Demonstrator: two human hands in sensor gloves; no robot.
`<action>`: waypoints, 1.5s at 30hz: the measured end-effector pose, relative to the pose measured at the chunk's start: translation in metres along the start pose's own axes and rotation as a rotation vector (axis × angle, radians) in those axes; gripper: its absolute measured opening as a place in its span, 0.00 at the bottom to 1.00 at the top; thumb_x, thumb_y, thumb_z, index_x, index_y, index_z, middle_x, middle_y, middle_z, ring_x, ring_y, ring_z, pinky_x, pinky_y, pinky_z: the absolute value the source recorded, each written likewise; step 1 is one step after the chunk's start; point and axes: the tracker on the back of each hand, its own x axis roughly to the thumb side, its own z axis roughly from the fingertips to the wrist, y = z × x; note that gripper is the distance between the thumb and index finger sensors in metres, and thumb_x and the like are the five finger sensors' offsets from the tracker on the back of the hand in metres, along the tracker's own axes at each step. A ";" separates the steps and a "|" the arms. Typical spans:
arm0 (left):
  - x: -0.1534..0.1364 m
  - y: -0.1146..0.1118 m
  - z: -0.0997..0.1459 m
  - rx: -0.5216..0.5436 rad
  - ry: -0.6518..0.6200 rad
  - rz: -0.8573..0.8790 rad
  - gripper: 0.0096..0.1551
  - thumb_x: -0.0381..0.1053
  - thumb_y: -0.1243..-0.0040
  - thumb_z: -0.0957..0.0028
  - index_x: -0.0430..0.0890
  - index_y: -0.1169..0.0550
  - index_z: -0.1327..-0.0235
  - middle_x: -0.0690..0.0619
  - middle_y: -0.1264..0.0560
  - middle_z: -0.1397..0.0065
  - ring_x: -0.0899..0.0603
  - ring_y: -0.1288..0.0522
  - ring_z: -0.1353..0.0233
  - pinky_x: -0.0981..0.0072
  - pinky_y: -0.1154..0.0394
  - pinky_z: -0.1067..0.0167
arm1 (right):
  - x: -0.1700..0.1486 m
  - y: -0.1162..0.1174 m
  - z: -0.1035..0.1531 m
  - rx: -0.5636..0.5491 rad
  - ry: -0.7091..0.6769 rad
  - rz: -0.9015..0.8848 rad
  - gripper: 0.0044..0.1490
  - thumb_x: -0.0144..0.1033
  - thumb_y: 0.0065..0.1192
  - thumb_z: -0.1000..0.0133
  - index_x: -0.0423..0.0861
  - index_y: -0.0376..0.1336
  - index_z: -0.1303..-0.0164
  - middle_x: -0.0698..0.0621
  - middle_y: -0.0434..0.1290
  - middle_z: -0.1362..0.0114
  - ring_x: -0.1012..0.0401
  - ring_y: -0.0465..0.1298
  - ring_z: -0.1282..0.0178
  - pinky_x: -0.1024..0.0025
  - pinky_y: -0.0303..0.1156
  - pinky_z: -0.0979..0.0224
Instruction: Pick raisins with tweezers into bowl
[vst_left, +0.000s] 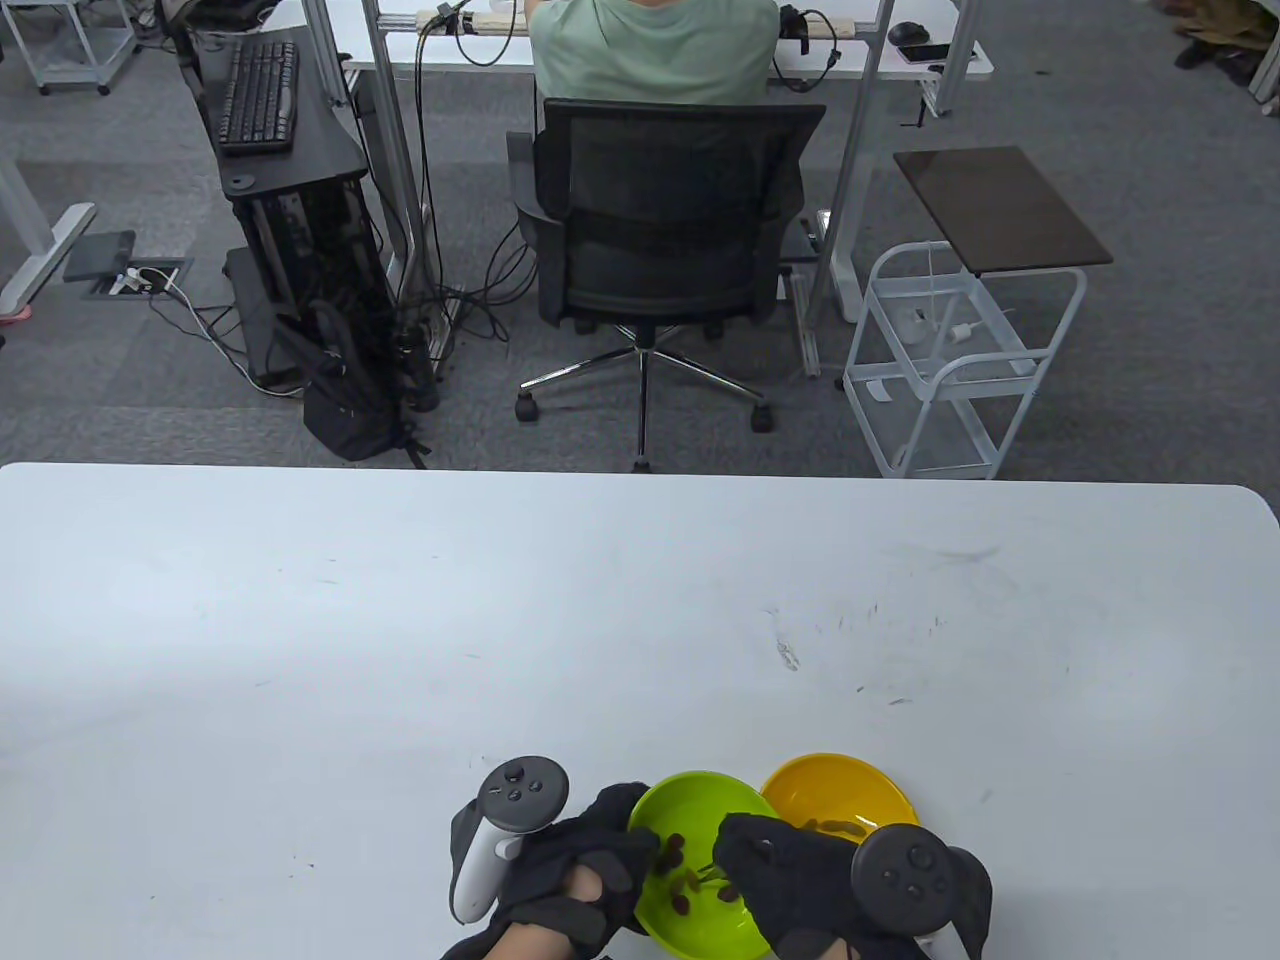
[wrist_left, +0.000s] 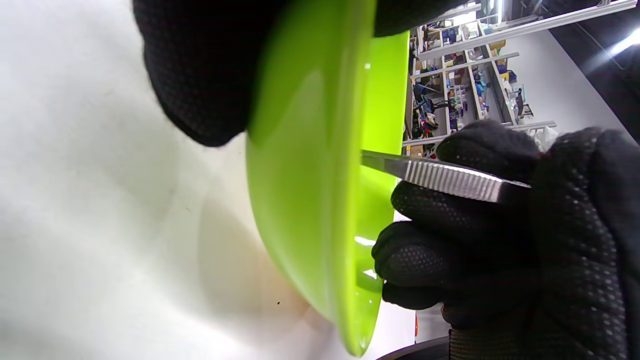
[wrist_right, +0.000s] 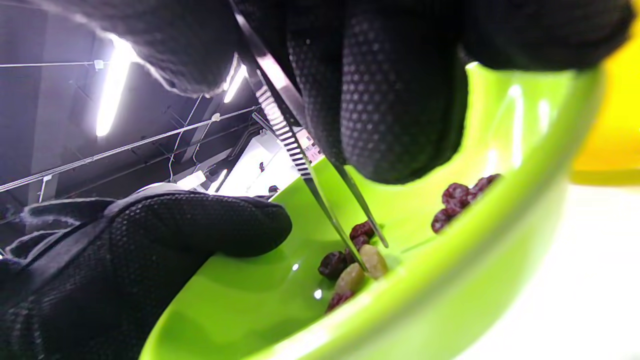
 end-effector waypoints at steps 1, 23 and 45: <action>0.000 0.000 0.000 0.003 0.000 -0.003 0.38 0.48 0.48 0.45 0.41 0.42 0.21 0.41 0.34 0.24 0.33 0.16 0.37 0.61 0.11 0.53 | 0.000 0.001 0.000 0.003 0.004 -0.011 0.30 0.55 0.71 0.45 0.43 0.77 0.47 0.44 0.83 0.51 0.54 0.89 0.64 0.57 0.82 0.62; 0.000 0.003 0.001 0.011 -0.007 0.021 0.38 0.48 0.48 0.45 0.41 0.42 0.21 0.41 0.34 0.24 0.34 0.16 0.37 0.62 0.11 0.53 | -0.001 -0.050 0.003 -0.162 -0.039 -0.037 0.26 0.50 0.70 0.45 0.43 0.78 0.49 0.45 0.83 0.52 0.54 0.88 0.64 0.57 0.82 0.61; -0.002 0.007 0.003 0.021 0.006 0.019 0.38 0.48 0.48 0.45 0.41 0.42 0.21 0.41 0.33 0.25 0.33 0.16 0.38 0.61 0.11 0.53 | -0.073 -0.050 -0.012 -0.055 0.284 0.174 0.26 0.51 0.70 0.45 0.43 0.78 0.49 0.45 0.83 0.52 0.55 0.89 0.64 0.57 0.82 0.61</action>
